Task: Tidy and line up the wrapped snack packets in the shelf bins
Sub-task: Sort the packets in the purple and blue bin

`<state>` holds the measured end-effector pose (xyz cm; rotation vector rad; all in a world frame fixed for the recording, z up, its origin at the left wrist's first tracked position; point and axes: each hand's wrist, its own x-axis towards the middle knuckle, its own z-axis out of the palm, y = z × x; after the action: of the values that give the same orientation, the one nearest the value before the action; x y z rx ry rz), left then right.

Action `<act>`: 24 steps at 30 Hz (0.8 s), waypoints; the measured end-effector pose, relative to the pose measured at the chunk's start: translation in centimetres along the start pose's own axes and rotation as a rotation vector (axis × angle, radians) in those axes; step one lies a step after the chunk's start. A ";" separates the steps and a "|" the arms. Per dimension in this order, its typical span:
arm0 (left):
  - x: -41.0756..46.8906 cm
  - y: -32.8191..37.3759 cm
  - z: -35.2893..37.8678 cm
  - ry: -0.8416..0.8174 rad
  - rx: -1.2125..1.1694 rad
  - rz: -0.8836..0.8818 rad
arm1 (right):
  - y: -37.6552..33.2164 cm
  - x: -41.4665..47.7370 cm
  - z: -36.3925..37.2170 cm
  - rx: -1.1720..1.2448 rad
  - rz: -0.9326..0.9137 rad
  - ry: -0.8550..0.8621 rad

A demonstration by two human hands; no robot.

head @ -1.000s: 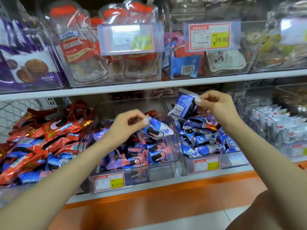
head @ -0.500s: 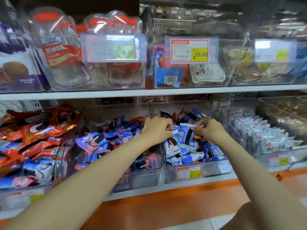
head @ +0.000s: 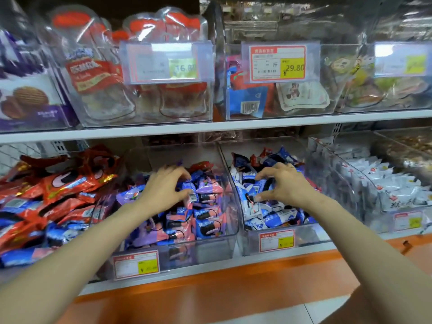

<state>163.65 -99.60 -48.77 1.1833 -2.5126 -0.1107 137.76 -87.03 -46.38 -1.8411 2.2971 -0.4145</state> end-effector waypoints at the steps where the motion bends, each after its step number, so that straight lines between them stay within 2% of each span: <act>1: -0.2 -0.2 0.6 -0.022 0.014 -0.004 | -0.1 0.0 -0.5 0.096 0.012 0.015; 3: -0.2 0.0 1.4 -0.007 0.040 -0.004 | -0.5 0.2 -1.2 0.296 0.021 0.114; 5: 0.3 0.5 1.7 0.026 0.111 0.012 | -1.3 0.5 -1.3 0.378 -0.007 0.210; 7: 1.2 1.0 1.9 -0.010 0.182 0.032 | -2.4 0.8 -1.2 0.381 -0.044 0.276; 10: 2.1 2.0 2.8 -0.101 0.219 0.078 | -4.1 1.2 -0.6 0.329 -0.090 0.286; 14: 2.4 2.1 3.8 -0.032 0.238 0.123 | -5.4 2.0 0.1 0.286 -0.145 0.294; 18: 2.5 1.1 2.8 0.182 0.112 0.210 | -6.0 2.5 0.7 0.288 -0.156 0.296; 20: 2.0 0.9 0.9 0.153 0.025 0.148 | -6.1 2.6 0.9 0.285 -0.175 0.295; 24: 0.3 -0.1 -2.6 -0.119 -0.331 0.102 | -5.8 2.7 1.2 0.279 -0.186 0.282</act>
<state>164.39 -99.68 -46.29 0.9373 -2.5219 -0.5623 142.89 -90.97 -45.51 -1.9595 2.0960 -1.0255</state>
